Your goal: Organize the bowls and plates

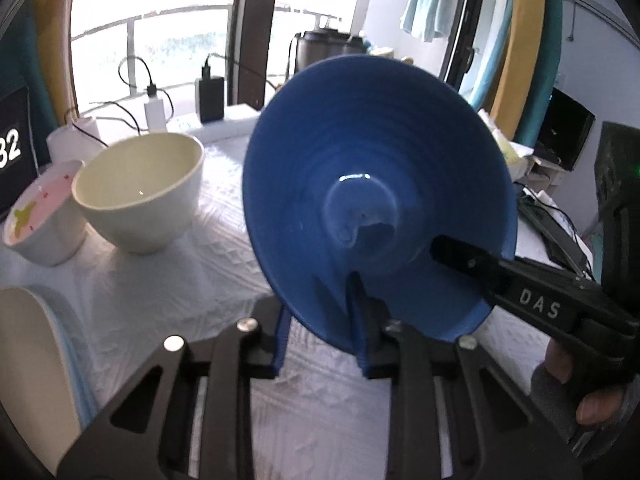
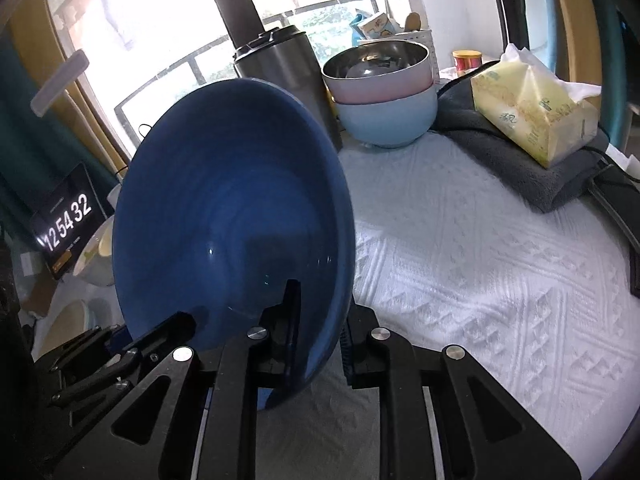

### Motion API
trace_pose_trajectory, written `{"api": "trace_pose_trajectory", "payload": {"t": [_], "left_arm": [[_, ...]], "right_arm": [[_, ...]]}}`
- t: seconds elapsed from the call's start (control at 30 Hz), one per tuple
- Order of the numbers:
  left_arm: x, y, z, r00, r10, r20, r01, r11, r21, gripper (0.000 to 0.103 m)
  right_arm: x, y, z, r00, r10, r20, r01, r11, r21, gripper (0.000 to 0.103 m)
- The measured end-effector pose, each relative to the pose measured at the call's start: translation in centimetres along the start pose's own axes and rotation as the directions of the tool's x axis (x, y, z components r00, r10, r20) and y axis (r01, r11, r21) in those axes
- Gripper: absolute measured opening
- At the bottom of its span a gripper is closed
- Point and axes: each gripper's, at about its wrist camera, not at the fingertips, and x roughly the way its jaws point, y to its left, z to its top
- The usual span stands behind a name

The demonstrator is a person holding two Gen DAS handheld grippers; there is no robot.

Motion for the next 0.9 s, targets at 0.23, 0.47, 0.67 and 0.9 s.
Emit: {"api": "trace_pose_trajectory", "payload": {"t": [0.23,0.47,0.67,0.9], "left_arm": [[-3.4,0.3,-1.0,0.999,-0.009,0.034,0.01,1.0,-0.025,0.027],[-6.4,1.8,-2.3,0.999,0.004,0.051,0.0,0.997,-0.075,0.027],[-8.7,3.2,-3.5,0.998,0.014,0.067,-0.007,0.995,-0.102,0.027],[-9.9,4.3,-4.9,0.998,0.027,0.053,-0.019,0.991,-0.134,0.027]], "right_arm": [[-2.6,1.0,-0.6,0.998,0.058,-0.019,-0.058,0.998,-0.005,0.021],[-4.8,3.4,-1.6,0.994,0.105,-0.022,-0.106,0.993,-0.046,0.023],[-5.5,5.5,-2.7,0.989,0.142,-0.048,-0.145,0.985,-0.088,0.024],[-5.1,7.0,-3.6,0.979,0.173,-0.109,-0.183,0.978,-0.098,0.025]]}}
